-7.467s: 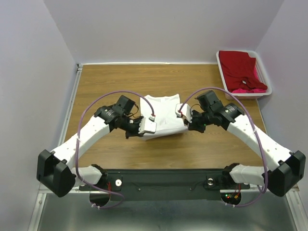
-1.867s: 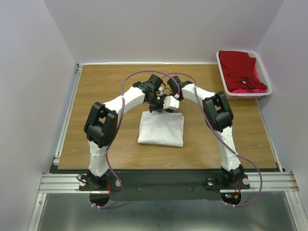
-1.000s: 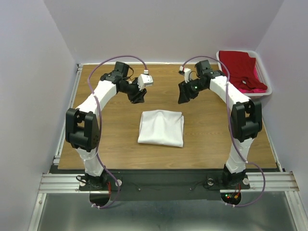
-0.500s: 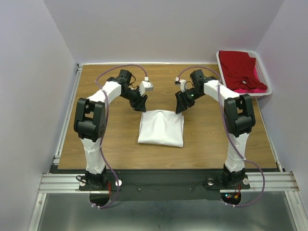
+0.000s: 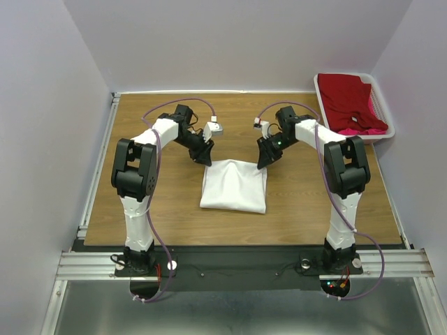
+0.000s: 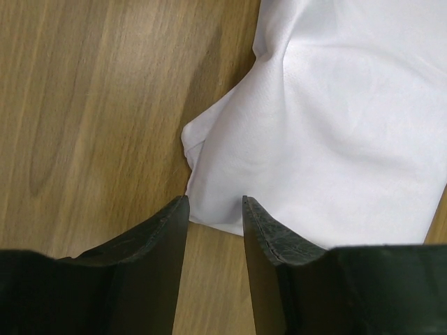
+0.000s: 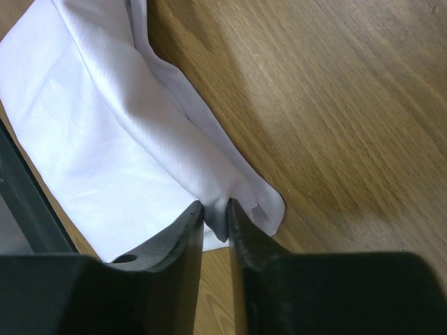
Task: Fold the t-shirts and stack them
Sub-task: Fold the tshirt
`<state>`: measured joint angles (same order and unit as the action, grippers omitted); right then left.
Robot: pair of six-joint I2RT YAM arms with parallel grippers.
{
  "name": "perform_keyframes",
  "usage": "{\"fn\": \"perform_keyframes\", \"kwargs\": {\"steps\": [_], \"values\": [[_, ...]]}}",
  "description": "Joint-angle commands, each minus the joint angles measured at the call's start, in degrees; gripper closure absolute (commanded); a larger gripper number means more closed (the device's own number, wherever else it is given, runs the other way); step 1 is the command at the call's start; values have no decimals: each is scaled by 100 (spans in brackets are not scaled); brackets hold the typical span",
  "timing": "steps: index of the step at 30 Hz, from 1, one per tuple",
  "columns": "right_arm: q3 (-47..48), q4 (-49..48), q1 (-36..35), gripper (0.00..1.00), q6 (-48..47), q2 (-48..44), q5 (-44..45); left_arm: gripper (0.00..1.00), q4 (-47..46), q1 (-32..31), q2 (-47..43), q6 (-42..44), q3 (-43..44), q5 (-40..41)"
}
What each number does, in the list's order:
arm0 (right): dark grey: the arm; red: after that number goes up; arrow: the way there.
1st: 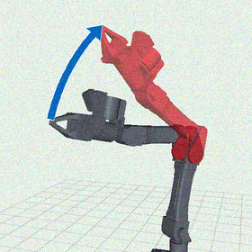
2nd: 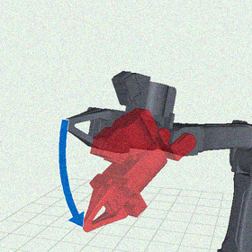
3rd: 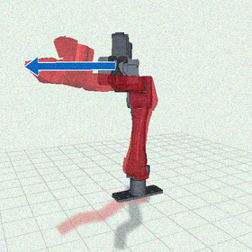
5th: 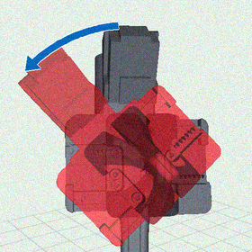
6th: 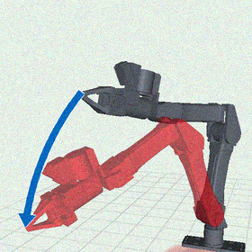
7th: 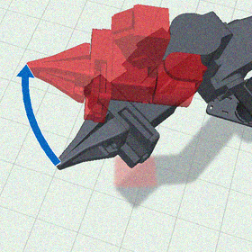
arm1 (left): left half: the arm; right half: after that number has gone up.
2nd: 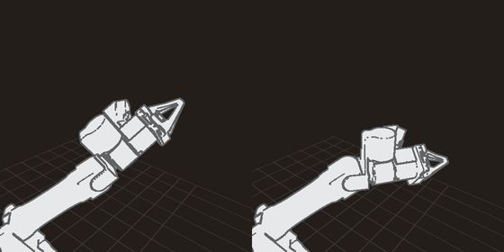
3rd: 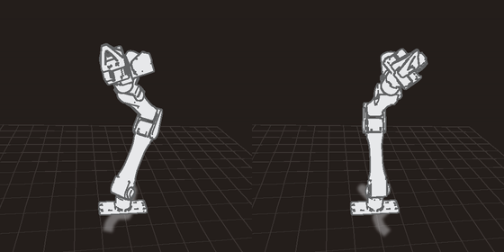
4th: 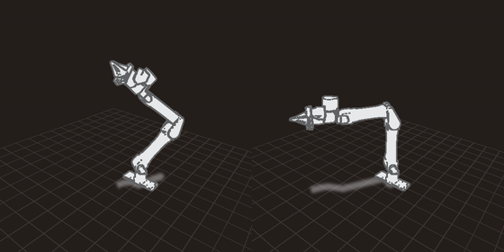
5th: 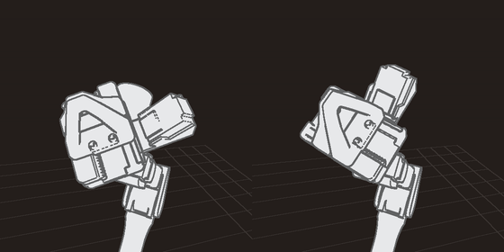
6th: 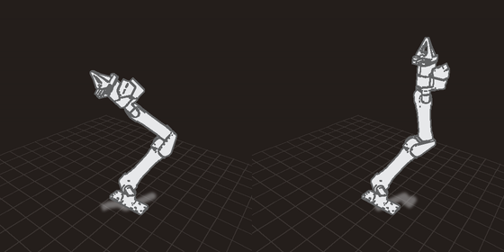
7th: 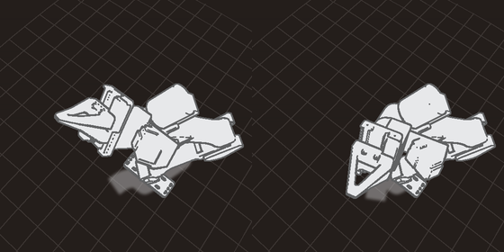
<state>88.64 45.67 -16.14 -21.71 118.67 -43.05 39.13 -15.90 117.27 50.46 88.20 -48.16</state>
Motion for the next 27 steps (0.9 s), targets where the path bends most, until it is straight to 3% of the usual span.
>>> {"fn": "perform_keyframes", "kwargs": {"steps": [1,3,5,9,17,27], "values": [[-49,-49,15,79,-61,-265,-108,68,217,26,-64,157,241,-220],[-49,-49,15,83,-35,-336,-73,72,261,26,-64,184,276,-220],[-40,-41,23,89,53,-459,-2,88,410,34,-90,271,329,-220],[4,73,15,98,159,-687,182,100,542,34,-257,342,321,-185],[48,407,15,99,185,-776,885,100,543,26,-582,211,355,96],[618,329,15,99,334,147,1308,100,51,26,-381,-220,461,676]]}}
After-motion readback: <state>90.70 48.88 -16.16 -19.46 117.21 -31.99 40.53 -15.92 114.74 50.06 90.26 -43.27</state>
